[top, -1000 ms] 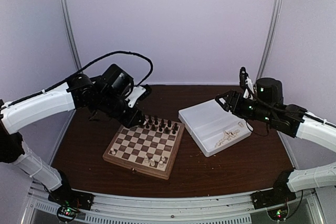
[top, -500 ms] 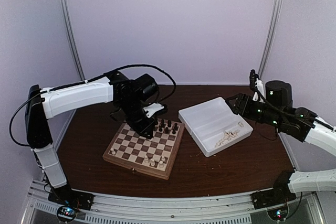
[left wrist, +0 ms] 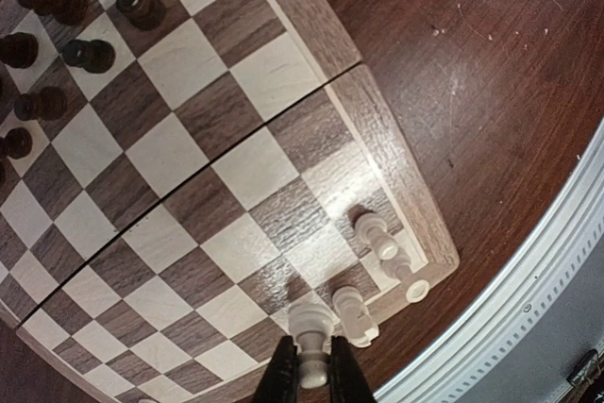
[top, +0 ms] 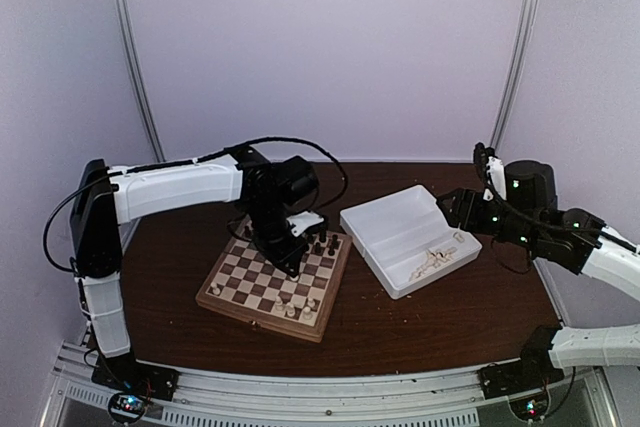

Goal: Set up the chess pieces on the board
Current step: Place the chess piece on the chessboard.

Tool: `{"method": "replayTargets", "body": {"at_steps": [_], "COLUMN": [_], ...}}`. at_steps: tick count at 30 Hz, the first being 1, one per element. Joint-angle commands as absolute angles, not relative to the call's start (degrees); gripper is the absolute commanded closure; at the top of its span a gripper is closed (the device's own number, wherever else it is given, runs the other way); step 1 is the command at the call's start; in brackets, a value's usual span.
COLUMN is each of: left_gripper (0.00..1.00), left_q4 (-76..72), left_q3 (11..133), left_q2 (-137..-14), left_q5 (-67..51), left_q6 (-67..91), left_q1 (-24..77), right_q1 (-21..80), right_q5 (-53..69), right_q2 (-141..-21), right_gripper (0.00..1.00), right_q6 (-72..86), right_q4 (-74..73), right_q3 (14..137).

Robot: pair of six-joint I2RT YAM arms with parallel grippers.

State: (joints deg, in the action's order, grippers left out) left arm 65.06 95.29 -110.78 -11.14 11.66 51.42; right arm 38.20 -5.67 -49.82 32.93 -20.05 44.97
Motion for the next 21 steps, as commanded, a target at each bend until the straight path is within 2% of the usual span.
{"method": "replayTargets", "body": {"at_steps": [1,21], "left_gripper": [1.00,1.00], "left_q4": [65.85,64.09], "left_q3": [96.93,94.26], "left_q2": [-111.66,-115.21], "left_q5": [-10.52,-5.13], "left_q6": [12.40,14.62], "left_q1": [53.44,56.34], "right_q1": [37.86,37.69], "right_q5": [-7.88,-8.06], "right_q2": [-49.49,-48.96], "right_gripper": [0.35,0.35], "right_q6": [31.66,31.99], "right_q4": [-20.56,-20.61], "right_q3": [44.69,43.86]}}
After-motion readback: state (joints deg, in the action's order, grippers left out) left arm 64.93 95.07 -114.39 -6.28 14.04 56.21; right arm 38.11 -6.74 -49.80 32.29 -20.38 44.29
